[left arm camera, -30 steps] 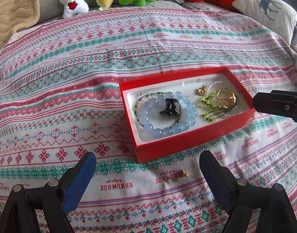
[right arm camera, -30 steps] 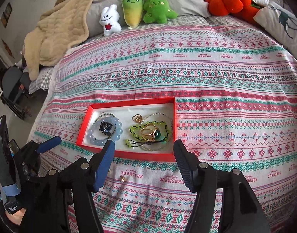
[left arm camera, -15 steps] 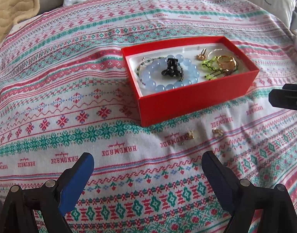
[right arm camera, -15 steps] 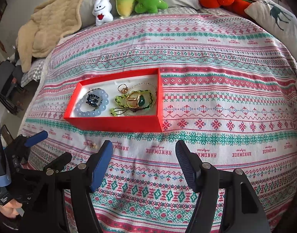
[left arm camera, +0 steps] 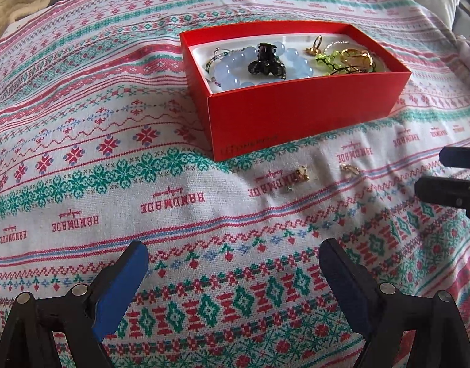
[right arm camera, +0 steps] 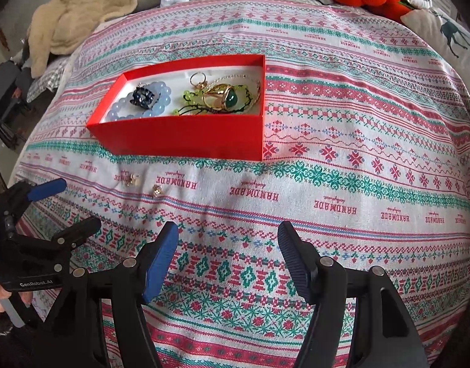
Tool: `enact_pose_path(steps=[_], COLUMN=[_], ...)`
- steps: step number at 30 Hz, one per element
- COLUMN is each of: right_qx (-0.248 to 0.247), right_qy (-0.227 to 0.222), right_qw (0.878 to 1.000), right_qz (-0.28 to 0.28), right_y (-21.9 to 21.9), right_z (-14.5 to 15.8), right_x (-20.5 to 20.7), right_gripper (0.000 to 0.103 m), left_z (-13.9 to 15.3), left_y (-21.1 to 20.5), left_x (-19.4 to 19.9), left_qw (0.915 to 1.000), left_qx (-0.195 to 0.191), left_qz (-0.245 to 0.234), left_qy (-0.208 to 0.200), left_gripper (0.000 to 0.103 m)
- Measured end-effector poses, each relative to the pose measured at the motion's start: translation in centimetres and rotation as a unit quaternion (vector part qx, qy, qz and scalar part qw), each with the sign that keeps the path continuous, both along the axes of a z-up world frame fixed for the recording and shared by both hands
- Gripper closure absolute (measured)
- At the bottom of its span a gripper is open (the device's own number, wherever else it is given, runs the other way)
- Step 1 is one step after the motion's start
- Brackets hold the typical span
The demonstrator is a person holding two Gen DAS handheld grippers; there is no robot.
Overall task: Organize jewelry
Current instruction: 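Move both open tools back toward the gold earrings on the cloth, then grasp a gold earring with the left tool while the right grasps another earring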
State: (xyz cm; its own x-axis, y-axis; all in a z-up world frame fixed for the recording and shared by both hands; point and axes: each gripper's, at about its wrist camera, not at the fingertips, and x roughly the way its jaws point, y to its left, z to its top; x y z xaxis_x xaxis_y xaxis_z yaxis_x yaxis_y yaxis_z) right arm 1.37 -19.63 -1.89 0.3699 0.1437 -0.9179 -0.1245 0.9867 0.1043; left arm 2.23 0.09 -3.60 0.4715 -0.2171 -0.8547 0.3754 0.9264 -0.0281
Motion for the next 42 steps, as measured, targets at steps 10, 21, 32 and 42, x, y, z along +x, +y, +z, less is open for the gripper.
enact_pose_path(steps=[10,21,32,42], right_qx=[-0.008,-0.007,-0.005,-0.003], right_qy=[0.012,0.014,0.012,0.005], right_qw=[1.000,1.000,1.000,1.000], right_qz=[-0.004,-0.001,-0.005,0.021], right_y=[-0.4,-0.9,-1.0,1.7], right_z=[-1.1,-1.0,-0.9,-0.5], right_x=[0.4,0.3,0.2,0.6], right_gripper=[0.033,0.033,0.033,0.033], left_z=[-0.3,-0.8,-0.4,0.1], left_y=[-2.0,-4.8,-4.9,-1.9], left_x=[1.6,3.0,2.9,2.3], left_qw=[0.9972,0.9975,0.9987,0.9994], left_qx=[-0.062,-0.051,-0.024,-0.025], left_qz=[-0.043,-0.048,-0.040,-0.017], left_qy=[-0.003,-0.005,-0.018,-0.016], left_gripper=[0.064,0.072,0.100,0.100])
